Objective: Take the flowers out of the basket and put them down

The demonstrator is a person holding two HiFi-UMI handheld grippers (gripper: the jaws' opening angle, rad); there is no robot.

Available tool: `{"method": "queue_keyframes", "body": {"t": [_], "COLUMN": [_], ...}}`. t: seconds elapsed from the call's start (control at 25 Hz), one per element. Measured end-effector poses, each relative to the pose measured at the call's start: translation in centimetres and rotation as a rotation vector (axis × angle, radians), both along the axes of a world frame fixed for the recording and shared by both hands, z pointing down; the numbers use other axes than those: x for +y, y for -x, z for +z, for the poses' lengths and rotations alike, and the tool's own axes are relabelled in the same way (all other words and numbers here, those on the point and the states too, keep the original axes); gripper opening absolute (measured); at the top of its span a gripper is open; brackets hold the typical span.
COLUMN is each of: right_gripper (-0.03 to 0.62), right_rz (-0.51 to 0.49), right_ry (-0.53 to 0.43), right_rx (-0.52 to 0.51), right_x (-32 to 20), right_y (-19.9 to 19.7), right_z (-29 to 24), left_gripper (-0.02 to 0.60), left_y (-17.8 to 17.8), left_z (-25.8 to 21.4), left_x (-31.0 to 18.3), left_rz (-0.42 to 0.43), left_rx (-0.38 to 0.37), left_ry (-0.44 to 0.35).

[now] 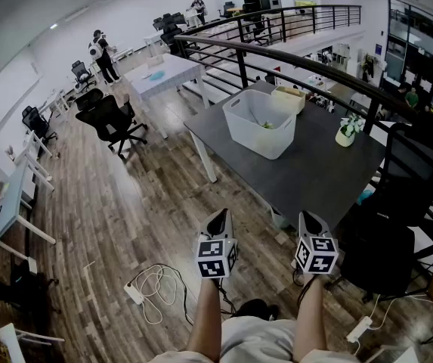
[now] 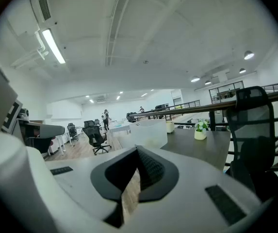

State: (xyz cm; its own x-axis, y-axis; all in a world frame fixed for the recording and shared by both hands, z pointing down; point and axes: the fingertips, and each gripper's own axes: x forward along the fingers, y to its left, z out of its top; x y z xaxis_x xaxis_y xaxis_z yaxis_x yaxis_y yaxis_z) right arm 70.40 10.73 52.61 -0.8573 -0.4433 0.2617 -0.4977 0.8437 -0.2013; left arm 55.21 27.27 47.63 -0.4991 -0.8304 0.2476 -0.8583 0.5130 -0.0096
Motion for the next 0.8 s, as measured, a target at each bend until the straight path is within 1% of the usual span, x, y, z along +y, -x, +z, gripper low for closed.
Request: {"method": "queue_keyframes", "body": {"t": [0.2,0.36,0.44,0.56,0.68,0.8], "right_gripper": [0.012,0.012,0.012,0.014,0.014,0.014], "right_rz": [-0.007,-0.024,-0.029,0.006,0.024,0.027], "right_ry": [-0.009,-0.004,-0.008,0.001,0.008,-0.003], "right_rx": [-0.024,-0.008,0.007,-0.008,-0.039,-0.060], "right_x": [0.2,0.7,0.3,-0.7,-1.4,-2.6], "right_y": [2.1,2.5,3.1,3.2,3.0,4.3], "right_z": [-0.4,0.3,0.3,0.3,0.6,-0.4], "left_gripper": [0.023,0.023,0.023,0.023,0.023,0.023], "left_y": [1.8,1.4,1.5,2.0,2.5,4.3], "left_z": [-0.9,0.4,1.1,1.7,1.8,2.3], "left_x": [-0.3,-0.8,-1.9,-3.3,-3.2,-2.8], "left_rz": [-0.004,-0.002,0.020,0.048,0.055,0.041], "left_rx": [-0.035,-0.001,-0.005,-0.010,-0.017,-0.036], "left_ry": [-0.030,-0.042,-0.018,0.019,0.012,0.018]}}
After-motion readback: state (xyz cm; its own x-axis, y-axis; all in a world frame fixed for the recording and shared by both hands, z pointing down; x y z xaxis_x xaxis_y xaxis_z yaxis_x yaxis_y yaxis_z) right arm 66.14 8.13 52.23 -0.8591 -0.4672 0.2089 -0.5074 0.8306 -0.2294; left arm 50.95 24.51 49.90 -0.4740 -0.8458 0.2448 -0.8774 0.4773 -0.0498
